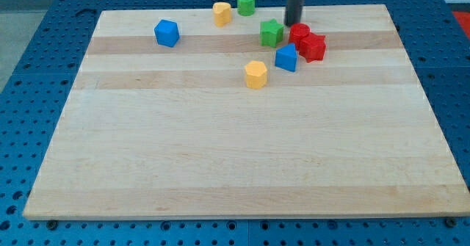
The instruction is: Place the yellow hexagon below the blue triangle
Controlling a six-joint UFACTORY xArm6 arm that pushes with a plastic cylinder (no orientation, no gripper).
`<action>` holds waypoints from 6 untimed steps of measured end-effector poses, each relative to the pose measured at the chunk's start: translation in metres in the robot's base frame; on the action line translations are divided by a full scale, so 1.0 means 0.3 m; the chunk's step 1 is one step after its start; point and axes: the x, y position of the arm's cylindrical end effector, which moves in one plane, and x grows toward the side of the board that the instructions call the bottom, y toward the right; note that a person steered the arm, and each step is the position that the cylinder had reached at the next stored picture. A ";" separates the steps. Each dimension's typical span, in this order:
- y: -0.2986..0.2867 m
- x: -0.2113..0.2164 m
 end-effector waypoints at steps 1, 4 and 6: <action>-0.288 0.235; -0.370 0.340; -0.086 0.354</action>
